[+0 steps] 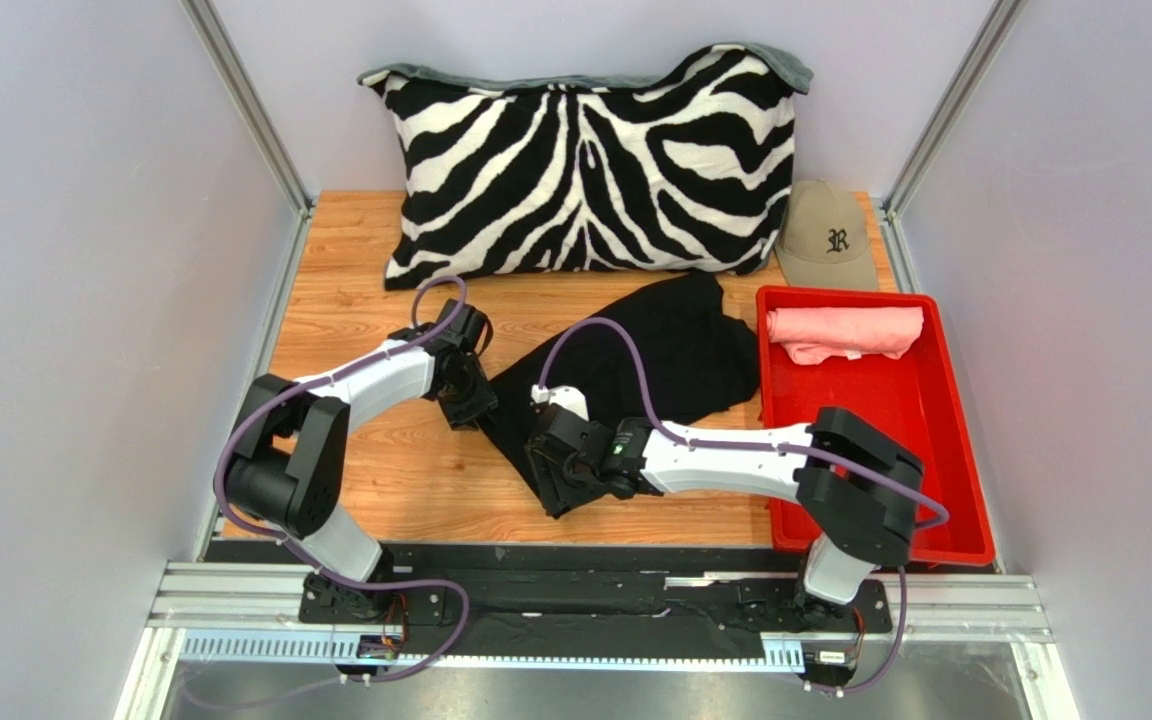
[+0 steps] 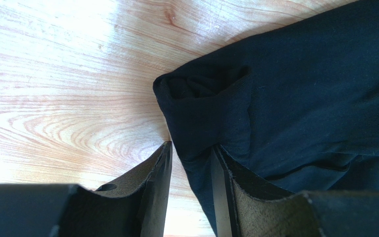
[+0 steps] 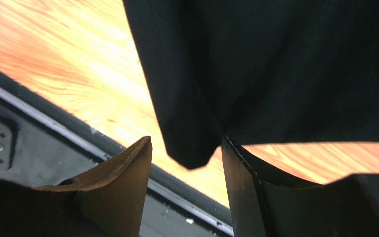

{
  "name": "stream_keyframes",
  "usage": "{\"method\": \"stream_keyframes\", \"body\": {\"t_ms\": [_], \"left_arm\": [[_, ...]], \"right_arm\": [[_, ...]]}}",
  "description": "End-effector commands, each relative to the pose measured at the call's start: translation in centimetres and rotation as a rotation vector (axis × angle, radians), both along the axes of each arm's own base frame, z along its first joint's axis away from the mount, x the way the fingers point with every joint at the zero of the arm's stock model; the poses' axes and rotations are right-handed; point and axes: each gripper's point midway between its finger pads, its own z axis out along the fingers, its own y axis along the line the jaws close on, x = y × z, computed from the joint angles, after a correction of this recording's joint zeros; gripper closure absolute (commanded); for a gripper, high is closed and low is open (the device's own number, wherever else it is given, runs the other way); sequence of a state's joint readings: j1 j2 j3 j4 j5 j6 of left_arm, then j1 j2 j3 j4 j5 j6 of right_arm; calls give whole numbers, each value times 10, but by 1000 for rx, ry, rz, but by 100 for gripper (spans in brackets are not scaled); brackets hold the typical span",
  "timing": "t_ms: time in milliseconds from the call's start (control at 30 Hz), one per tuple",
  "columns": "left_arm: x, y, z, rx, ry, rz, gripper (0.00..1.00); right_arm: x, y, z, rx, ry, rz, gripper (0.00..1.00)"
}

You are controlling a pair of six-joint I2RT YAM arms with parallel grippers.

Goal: Roll the t-shirts
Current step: Roll the T-shirt to the center of the board.

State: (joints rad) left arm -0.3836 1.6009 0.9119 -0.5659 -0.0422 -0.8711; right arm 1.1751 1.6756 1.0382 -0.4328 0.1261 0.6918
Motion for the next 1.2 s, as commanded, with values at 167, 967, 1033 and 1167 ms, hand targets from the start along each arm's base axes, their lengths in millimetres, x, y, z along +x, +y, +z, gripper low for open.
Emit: {"method": "stream_keyframes", "body": {"t_ms": [167, 967, 1033, 1167], "left_arm": [[8, 4, -1, 27, -12, -2, 57], [7, 2, -2, 14, -5, -2, 57], [7, 2, -3, 14, -4, -2, 57], [9, 0, -2, 9, -11, -9, 57]], "right_arm": [[3, 24, 3, 51, -8, 45, 41], [-11, 23, 2, 236, 258, -17, 81], [-8, 25, 3, 292, 296, -47, 82], [-9, 19, -8, 344, 365, -98, 88]]}}
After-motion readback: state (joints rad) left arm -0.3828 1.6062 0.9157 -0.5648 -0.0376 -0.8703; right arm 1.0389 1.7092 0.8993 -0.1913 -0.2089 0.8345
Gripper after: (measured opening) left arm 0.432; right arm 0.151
